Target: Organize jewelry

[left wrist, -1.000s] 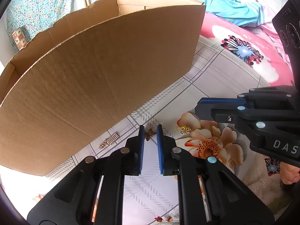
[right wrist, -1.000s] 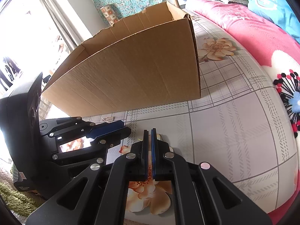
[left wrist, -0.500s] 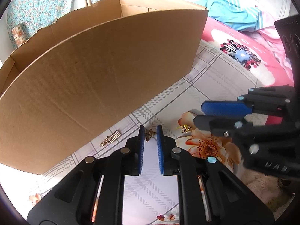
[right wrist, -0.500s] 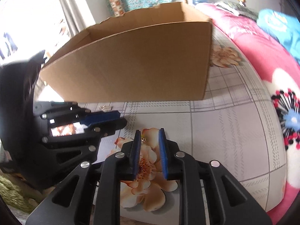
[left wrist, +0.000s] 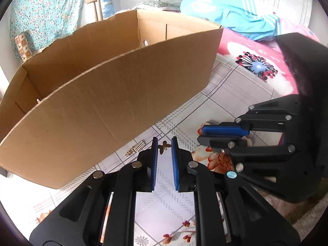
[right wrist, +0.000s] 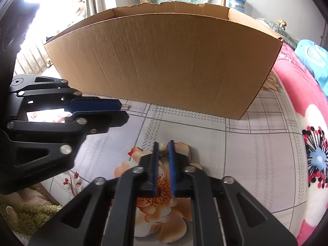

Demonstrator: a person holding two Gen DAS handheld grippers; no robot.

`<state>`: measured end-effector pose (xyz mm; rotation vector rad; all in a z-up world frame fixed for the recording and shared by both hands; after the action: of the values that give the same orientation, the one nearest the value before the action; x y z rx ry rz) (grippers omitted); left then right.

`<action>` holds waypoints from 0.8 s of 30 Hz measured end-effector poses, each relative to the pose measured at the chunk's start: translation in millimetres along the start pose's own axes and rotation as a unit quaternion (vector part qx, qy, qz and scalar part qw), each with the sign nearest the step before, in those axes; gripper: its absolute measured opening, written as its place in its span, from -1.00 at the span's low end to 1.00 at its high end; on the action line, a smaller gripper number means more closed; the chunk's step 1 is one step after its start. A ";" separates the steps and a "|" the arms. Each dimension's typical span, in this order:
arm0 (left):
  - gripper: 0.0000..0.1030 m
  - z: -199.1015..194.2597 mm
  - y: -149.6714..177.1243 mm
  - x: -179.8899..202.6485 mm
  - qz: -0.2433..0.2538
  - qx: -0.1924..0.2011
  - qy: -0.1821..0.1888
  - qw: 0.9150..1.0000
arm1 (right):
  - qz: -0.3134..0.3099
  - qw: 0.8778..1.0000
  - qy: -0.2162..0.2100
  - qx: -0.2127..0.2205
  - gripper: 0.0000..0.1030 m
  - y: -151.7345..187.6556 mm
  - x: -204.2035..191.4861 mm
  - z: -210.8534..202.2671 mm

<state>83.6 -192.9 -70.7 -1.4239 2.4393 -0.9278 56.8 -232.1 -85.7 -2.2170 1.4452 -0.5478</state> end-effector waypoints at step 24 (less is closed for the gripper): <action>-0.77 -105.5 -64.4 4.7 0.001 0.128 0.069 0.989 | 0.108 0.975 -0.015 0.193 -0.94 -61.5 56.7 -118.9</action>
<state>82.2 -174.3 51.5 -1.3073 2.3084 -1.3242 59.5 -279.1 51.8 -1.7371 1.4047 -0.6545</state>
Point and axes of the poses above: each gripper's, at about its wrist camera, not at the fingertips, and z roughly the way its jaws point, x to its right, y to its underside, the point moved 9 cm from there along z, roughly the way its jaws point, and after that the axes turned 13 degrees about -z, right-handed, at the moved point
